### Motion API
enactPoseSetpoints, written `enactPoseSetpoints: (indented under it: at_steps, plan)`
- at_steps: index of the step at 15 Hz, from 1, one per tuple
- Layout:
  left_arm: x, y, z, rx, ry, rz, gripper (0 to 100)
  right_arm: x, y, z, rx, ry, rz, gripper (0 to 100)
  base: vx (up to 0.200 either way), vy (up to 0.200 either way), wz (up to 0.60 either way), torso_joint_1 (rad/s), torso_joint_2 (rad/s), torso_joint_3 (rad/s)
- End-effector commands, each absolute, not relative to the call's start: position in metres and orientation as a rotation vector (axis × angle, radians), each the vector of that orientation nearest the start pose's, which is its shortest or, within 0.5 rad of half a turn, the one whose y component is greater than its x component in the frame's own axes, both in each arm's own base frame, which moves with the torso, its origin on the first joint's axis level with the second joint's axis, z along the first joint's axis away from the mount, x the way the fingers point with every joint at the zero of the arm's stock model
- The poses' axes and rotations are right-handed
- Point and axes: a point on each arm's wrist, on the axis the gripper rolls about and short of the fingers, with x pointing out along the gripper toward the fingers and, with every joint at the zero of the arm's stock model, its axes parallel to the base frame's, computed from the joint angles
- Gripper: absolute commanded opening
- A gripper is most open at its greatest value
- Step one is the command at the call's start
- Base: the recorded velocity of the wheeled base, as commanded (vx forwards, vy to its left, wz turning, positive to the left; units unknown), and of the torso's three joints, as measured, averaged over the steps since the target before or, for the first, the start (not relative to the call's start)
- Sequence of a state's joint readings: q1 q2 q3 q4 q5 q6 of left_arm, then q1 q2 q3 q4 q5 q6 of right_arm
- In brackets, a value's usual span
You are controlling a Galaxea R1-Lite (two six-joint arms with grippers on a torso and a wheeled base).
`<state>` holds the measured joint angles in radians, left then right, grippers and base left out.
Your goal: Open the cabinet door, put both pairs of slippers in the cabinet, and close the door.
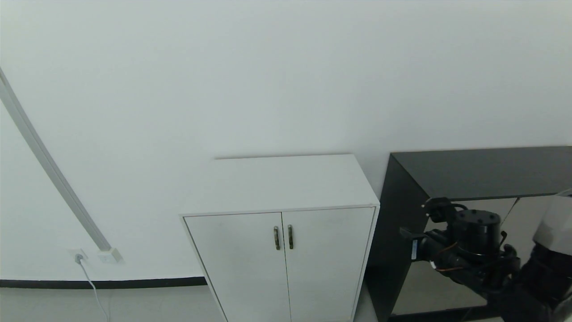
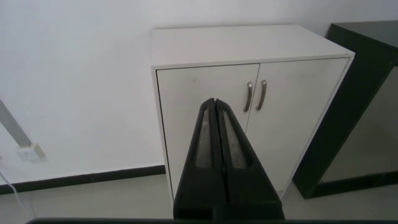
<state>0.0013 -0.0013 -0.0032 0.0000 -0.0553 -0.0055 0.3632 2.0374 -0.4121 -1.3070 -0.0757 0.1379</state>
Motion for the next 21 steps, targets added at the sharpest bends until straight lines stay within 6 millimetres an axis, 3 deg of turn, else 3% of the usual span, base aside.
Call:
enactPoseSetpoints:
  at_steps: [1, 2, 5, 11, 14, 16, 21]
  plan:
    - [-0.023, -0.001, 0.076, -0.006, -0.003, -0.054, 0, 0.257, 0.080, 0.082, 0.083, 0.276, 0.212, 0, 0.000, 0.000, 0.00, 0.000, 0.00, 0.000]
    - [-0.023, -0.001, 0.076, -0.006, -0.003, -0.054, 0, 0.241, 0.054, 0.084, 0.056, 0.284, 0.107, 0, 0.000, 0.000, 0.00, 0.000, 0.00, 0.000]
    - [-0.023, -0.001, 0.076, -0.006, -0.003, -0.054, 0, 0.218, 0.022, 0.084, 0.024, 0.307, -0.070, 0, 0.000, 0.000, 0.00, 0.000, 0.00, 0.000]
    - [-0.023, -0.001, 0.076, -0.006, -0.003, -0.054, 0, 0.162, -0.025, 0.110, -0.030, 0.216, -0.308, 0, 0.000, 0.000, 0.00, 0.000, 0.00, 0.000]
    - [-0.023, -0.001, 0.076, -0.008, -0.003, -0.054, 0, 0.138, -0.029, 0.120, -0.024, 0.206, -0.338, 0, 0.000, 0.000, 0.00, 0.000, 0.00, 0.000]
    - [-0.023, -0.001, 0.076, -0.006, -0.003, -0.054, 0, 0.110, -0.023, 0.125, -0.022, 0.210, -0.298, 0, 0.000, 0.000, 0.00, 0.000, 0.00, 0.000]
    - [-0.023, -0.001, 0.076, -0.008, -0.003, -0.052, 0, 0.064, -0.012, 0.112, 0.009, 0.300, -0.180, 0, 0.000, 0.000, 0.00, 0.000, 0.00, 0.000]
